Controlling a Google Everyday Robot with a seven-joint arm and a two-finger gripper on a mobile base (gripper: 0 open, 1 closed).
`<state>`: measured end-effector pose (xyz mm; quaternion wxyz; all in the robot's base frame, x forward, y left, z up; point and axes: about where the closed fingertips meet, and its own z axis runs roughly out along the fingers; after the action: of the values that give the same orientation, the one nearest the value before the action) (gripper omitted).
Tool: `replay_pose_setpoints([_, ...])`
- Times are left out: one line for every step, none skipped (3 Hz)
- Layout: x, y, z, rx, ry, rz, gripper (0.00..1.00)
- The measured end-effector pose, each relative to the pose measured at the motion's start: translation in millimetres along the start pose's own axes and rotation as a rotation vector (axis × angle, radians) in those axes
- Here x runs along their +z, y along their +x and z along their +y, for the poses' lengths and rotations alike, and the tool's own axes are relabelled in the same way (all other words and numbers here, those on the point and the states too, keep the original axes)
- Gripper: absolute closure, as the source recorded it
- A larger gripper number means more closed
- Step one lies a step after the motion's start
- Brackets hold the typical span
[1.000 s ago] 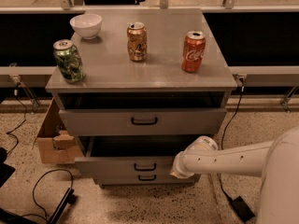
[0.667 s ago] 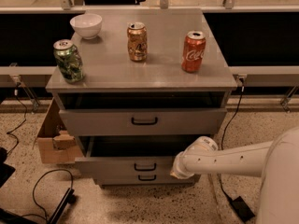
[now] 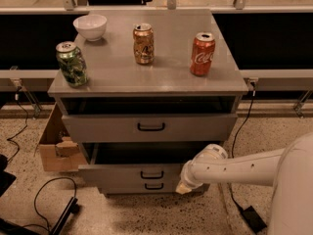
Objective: Close middle drawer
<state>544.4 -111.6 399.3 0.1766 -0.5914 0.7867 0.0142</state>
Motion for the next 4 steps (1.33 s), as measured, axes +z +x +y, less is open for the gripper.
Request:
replay_pose_setpoints([0.8, 0.0, 0.9, 0.000, -0.002, 0.000, 0.00])
replay_pose_setpoints([0.8, 0.0, 0.9, 0.000, -0.002, 0.000, 0.00])
replay_pose_setpoints([1.5, 0.1, 2.5, -0.001, -0.004, 0.002, 0.17])
replay_pose_setpoints([0.7, 0.4, 4.2, 0.000, -0.004, 0.005, 0.40])
